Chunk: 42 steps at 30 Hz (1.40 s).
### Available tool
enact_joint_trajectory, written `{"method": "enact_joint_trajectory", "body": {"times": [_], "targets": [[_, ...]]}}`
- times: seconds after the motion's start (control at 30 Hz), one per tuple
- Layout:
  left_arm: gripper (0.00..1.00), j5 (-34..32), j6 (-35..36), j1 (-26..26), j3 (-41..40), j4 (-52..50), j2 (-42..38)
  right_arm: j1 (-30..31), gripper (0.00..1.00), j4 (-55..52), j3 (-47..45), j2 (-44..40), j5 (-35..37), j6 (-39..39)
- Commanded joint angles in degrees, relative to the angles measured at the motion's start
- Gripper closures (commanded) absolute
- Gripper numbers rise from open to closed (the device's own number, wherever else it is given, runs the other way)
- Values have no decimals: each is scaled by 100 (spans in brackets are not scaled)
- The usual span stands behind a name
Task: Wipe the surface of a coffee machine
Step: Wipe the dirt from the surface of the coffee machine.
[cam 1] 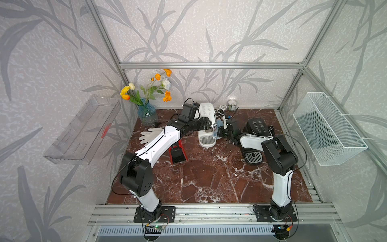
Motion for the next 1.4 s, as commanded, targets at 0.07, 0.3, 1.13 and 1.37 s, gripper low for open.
{"method": "enact_joint_trajectory", "body": {"times": [0.07,0.3,1.13,1.37], "targets": [[29,128,83,-72,-219,-430,89,669,100,65,-450,-492,-610,-169],[29,173,21,-74,-219,-374,121,1024,100,370,-922,-985,-601,-35],[29,189,-13,-79,-377,-291,-11,444,100,611,-1639,-3683,263,-374],[29,185,2,-82,-333,-332,-80,184,100,-375,-1287,-4339,-51,-581]]}}
